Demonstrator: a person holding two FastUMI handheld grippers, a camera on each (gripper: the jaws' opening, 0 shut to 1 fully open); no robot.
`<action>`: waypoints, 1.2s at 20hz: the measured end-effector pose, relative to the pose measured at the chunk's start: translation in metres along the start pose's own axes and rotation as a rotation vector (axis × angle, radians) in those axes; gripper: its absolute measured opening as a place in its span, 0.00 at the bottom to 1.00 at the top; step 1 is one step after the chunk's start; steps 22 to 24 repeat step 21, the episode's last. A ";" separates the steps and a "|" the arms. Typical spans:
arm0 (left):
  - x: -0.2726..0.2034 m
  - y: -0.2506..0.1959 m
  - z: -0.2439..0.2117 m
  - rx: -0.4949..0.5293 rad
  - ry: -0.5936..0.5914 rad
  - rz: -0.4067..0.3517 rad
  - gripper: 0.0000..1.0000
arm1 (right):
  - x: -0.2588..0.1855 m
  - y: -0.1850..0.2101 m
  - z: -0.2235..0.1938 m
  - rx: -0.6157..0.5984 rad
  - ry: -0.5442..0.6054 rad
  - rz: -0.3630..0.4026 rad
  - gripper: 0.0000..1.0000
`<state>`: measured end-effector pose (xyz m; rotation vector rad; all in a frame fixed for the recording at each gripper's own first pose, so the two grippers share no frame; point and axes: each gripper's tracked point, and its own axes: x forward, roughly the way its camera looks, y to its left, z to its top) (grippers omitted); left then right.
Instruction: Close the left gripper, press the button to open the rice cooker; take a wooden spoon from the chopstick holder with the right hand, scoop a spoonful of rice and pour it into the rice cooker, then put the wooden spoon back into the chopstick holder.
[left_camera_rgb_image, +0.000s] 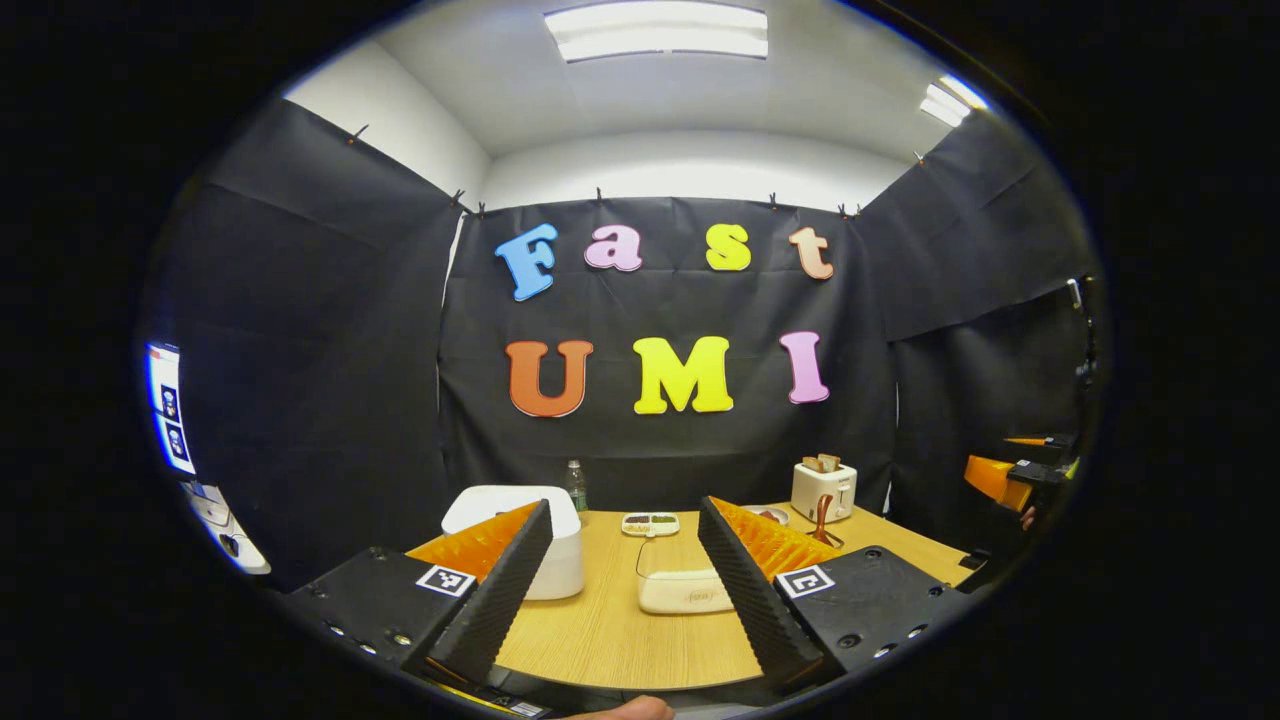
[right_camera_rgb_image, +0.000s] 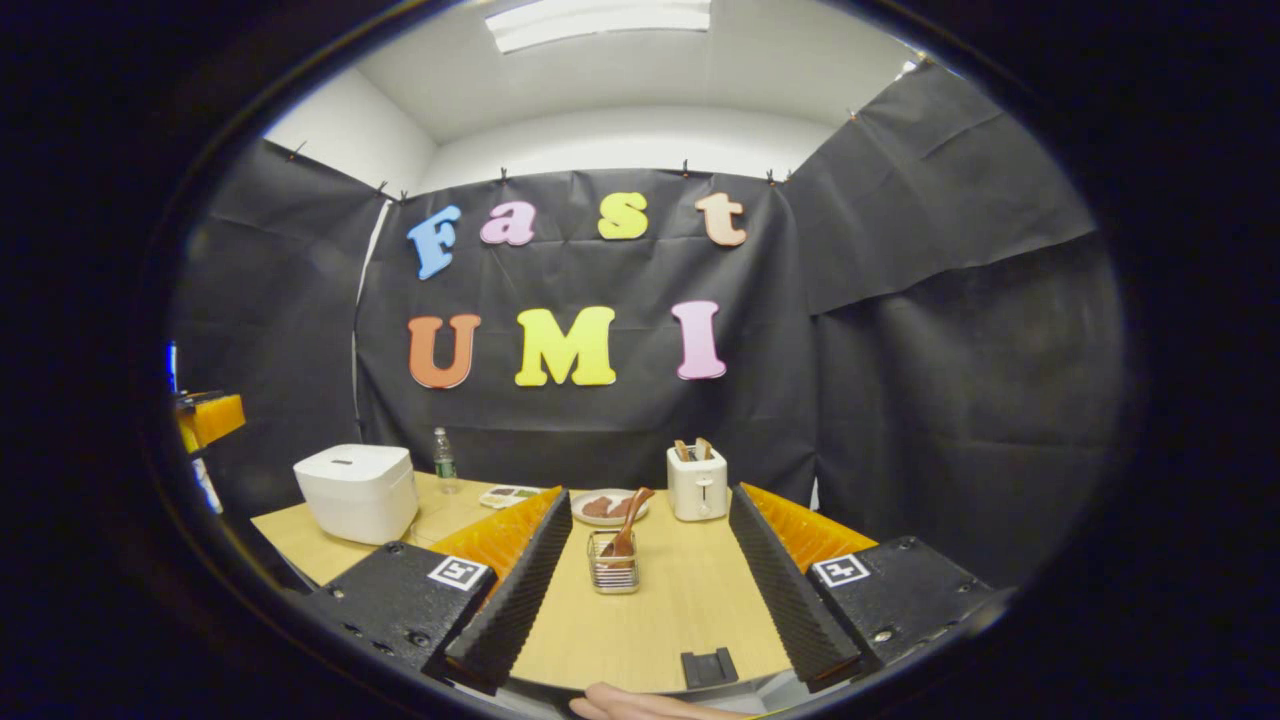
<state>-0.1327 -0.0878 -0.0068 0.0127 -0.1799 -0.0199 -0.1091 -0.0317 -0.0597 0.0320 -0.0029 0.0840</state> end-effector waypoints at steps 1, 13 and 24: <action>0.000 0.001 0.001 -0.008 -0.007 0.004 0.94 | -0.002 -0.002 0.002 -0.001 -0.005 -0.002 1.00; 0.009 0.001 -0.020 -0.064 0.040 -0.009 0.94 | -0.004 -0.003 0.011 0.003 -0.039 0.008 1.00; 0.007 -0.001 -0.024 -0.006 0.035 -0.033 0.94 | -0.001 -0.001 0.007 0.019 -0.039 0.024 1.00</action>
